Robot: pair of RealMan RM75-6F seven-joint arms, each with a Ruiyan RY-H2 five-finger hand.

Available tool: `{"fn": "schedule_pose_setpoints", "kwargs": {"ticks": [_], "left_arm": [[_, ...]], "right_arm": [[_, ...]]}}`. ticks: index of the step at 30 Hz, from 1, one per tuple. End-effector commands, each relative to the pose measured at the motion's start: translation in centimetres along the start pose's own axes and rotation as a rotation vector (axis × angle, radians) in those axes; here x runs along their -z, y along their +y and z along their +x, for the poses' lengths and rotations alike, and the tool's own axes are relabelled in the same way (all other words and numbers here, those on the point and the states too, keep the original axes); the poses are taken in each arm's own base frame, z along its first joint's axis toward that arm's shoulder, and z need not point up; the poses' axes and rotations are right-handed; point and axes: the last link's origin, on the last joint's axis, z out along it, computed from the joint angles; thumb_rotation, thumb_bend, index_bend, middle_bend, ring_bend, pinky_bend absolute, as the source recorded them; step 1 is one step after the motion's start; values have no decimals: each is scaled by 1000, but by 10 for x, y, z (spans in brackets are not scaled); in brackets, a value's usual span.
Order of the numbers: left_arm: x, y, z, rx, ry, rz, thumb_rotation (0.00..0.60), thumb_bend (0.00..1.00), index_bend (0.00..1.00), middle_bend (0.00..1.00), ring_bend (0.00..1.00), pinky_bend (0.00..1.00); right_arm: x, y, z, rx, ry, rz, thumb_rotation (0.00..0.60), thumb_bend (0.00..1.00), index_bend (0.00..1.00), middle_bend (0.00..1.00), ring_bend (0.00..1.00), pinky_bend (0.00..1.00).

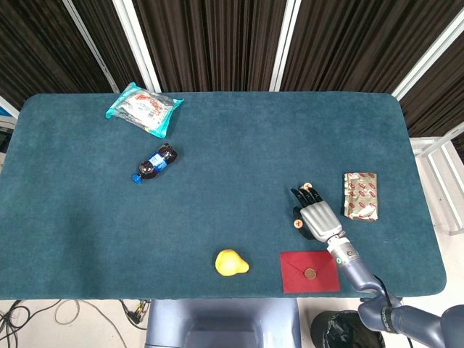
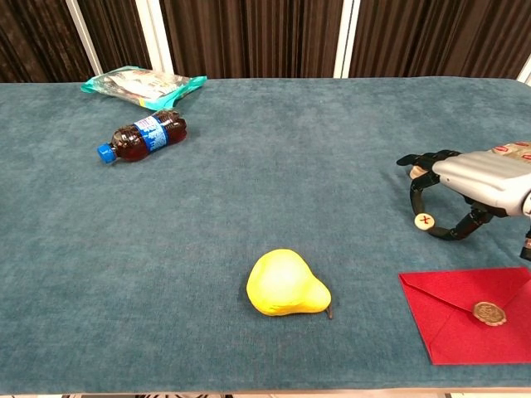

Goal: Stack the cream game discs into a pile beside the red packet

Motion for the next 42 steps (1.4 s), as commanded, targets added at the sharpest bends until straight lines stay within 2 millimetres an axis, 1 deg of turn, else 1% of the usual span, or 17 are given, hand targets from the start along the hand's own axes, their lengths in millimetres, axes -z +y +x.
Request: {"fn": "schedule_pose_setpoints", "kwargs": {"ticks": [1, 6, 8, 12, 18, 23, 27, 33, 42], "left_arm": [[0, 0, 0, 0, 0, 0, 600, 631, 52, 0, 0, 0], [0, 0, 0, 1, -1, 0, 600, 632, 52, 0, 0, 0], [0, 0, 0, 2, 1, 0, 600, 631, 52, 0, 0, 0], [0, 0, 1, 5, 2, 0, 600, 631, 52, 0, 0, 0], [0, 1, 0, 2, 1, -3, 600, 631, 52, 0, 0, 0], [0, 1, 0, 5, 1, -1, 600, 631, 52, 0, 0, 0], [0, 1, 0, 3, 2, -4, 600, 631, 52, 0, 0, 0], [-1, 0, 1, 6, 6, 2, 600, 631, 52, 0, 0, 0], [-1, 0, 1, 4, 6, -1, 600, 631, 52, 0, 0, 0]], "right_arm": [[0, 0, 1, -3, 1, 0, 600, 412, 553, 0, 0, 0], [0, 0, 3, -19, 1, -1, 600, 411, 556, 0, 0, 0], [-1, 0, 8, -45, 4, -7, 600, 411, 556, 0, 0, 0], [-6, 3, 26, -52, 45, -19, 600, 411, 556, 0, 0, 0], [-20, 10, 58, -127, 66, -82, 600, 411, 556, 0, 0, 0], [-33, 11, 73, -116, 69, -109, 600, 412, 556, 0, 0, 0], [-43, 10, 76, -94, 56, -126, 600, 411, 556, 0, 0, 0], [-57, 14, 73, -62, 19, -152, 600, 411, 556, 0, 0, 0], [-67, 20, 67, -27, -13, -187, 600, 412, 556, 0, 0, 0]]}}
